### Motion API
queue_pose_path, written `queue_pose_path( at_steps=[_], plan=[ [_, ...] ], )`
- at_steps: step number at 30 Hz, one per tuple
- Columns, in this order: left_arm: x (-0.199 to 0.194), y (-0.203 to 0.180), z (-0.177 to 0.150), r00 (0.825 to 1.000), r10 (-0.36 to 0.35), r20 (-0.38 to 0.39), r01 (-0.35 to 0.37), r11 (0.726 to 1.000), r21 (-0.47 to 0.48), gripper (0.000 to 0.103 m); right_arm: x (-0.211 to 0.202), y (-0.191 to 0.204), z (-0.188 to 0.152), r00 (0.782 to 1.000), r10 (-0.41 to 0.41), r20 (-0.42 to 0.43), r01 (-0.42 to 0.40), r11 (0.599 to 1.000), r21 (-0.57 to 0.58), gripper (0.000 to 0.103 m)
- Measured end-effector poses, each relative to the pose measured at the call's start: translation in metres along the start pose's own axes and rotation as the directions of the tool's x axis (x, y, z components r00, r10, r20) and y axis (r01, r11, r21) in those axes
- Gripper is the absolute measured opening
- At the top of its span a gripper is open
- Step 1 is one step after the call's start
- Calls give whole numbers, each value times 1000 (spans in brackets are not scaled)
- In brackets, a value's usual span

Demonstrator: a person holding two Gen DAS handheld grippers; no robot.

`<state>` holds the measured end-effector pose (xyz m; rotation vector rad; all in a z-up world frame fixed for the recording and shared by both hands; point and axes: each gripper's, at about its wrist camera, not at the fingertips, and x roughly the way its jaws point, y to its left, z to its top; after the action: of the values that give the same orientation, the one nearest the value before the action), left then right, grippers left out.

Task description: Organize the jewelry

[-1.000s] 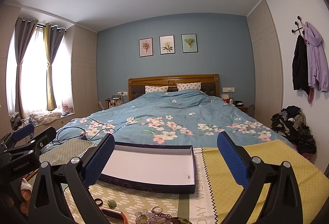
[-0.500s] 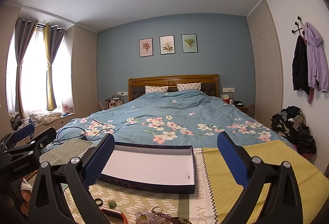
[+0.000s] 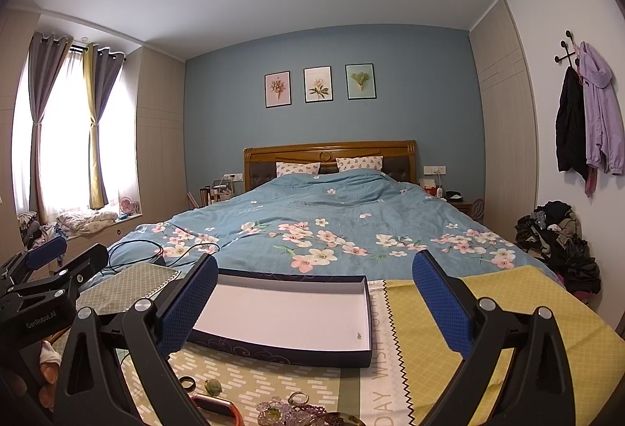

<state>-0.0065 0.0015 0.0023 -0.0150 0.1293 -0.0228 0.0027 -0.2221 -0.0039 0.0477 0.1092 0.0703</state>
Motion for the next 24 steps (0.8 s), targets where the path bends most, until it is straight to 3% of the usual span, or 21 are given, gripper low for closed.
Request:
queue_pose_path(
  at_steps=[24],
  plan=[
    [5,4,-2,999,-14,-33,15,1000,7,98,6,-3,-1,1000,15,-22,-15,1000,-4,96]
  ],
)
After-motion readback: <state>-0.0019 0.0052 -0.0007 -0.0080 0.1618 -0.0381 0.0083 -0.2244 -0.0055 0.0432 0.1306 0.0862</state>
